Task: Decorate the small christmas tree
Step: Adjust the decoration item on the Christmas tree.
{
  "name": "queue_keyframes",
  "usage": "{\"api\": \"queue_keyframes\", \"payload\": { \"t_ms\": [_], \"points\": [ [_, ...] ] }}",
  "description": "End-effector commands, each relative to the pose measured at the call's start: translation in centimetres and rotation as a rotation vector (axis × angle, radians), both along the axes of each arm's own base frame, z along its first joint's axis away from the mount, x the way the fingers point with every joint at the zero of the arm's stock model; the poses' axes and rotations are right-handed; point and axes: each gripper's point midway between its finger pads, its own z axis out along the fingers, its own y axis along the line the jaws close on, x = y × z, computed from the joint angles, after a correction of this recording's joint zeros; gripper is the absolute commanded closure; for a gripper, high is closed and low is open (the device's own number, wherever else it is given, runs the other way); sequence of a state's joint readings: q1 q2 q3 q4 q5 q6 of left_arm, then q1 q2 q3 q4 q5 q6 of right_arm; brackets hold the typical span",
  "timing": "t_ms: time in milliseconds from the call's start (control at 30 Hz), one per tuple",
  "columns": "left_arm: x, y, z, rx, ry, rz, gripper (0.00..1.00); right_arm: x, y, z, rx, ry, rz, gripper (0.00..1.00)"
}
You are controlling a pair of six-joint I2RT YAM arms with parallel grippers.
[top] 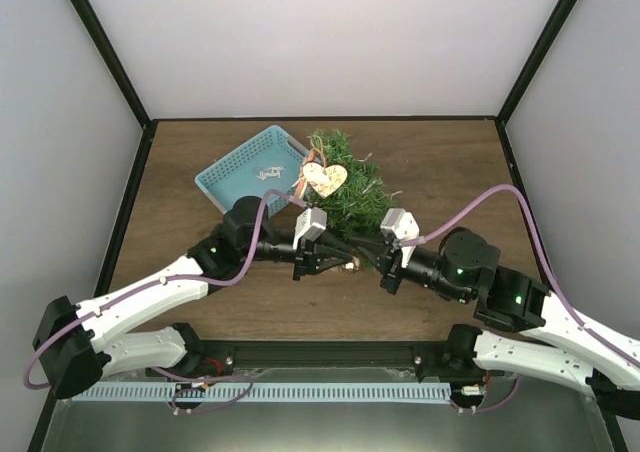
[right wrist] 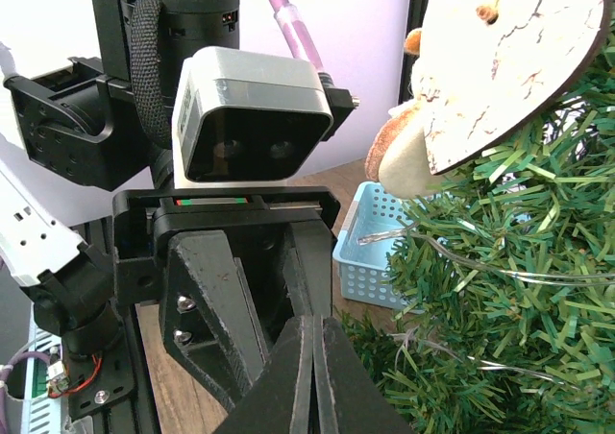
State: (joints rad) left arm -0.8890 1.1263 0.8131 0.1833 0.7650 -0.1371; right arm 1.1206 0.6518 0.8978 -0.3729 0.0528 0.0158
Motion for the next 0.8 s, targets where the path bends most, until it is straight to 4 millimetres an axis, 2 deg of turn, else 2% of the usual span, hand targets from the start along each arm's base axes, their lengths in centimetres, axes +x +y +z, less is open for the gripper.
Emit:
{"api": "queue_keyframes", "payload": {
  "t_ms": [0,167,367,567,767],
  "points": [
    [-0.6,0.2,0.9,-0.039,-0.026,-0.024,0.82,0.0,-0.4,0.6,0.022,-0.008,-0.007,0.99],
    [-0.9,0.1,1.1,-0.052,-0.032,-0.045,0.95,0.0,-0.5,0.6,0.022,-0.008,-0.009,0.99],
    [-0.7,0.3,1.2,-0.056,-0.045,-0.025,0.96,0.1,-0.6,0.3,0.015,-0.005,-0.019,0.99],
    [0.0,0.6,0.1,-0.029,-0.032,0.037,0.96,1.7,-1.2,-1.6,-0.044,0.013,-0.117,0.99],
    [1.0,0.4,-0.9,0.005,-0.005,0.085,0.96,3.0,-1.5,-2.2,-0.071,0.008,-0.192,0.99]
  ]
}}
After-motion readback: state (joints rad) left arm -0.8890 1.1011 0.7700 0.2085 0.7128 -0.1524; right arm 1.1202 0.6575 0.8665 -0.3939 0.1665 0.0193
